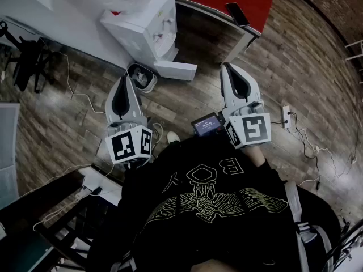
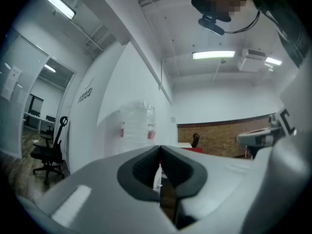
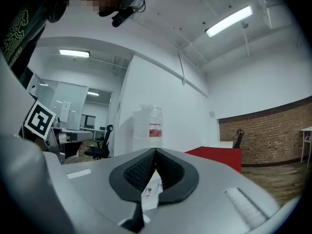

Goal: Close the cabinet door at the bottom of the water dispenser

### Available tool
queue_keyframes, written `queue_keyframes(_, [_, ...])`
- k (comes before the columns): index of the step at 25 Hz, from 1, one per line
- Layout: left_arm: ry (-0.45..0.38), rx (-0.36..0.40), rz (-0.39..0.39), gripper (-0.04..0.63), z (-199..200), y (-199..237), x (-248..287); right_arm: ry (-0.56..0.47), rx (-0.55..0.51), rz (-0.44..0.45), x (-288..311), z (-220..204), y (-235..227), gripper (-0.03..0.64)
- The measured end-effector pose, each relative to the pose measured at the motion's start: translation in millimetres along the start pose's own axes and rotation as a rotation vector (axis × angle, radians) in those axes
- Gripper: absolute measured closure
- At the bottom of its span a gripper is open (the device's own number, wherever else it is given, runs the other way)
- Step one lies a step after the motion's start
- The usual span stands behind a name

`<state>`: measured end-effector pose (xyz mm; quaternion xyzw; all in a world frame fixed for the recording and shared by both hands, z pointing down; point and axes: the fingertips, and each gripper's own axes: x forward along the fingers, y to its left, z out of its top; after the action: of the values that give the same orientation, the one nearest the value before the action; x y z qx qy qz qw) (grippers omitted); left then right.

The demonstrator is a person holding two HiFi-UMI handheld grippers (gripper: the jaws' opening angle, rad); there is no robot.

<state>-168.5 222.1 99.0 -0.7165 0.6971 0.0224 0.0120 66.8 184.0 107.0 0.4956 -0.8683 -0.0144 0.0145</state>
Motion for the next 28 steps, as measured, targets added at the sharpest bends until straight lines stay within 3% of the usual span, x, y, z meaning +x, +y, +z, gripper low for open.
queue_keyframes(12, [0.001, 0.013, 0.044, 0.589, -1, -13, 9, -0.013, 0.018, 0.014, -9, -2, -30, 0.620])
queue_keyframes(23, [0.012, -0.009, -0.061, 0.589, -7, -5, 46, -0.009, 0.048, -0.015, 29, -3, -15, 0.620])
queue_keyframes(28, [-0.005, 0.023, -0.087, 0.589, -11, 16, 55, -0.008, 0.020, -0.014, 64, -5, 8, 0.620])
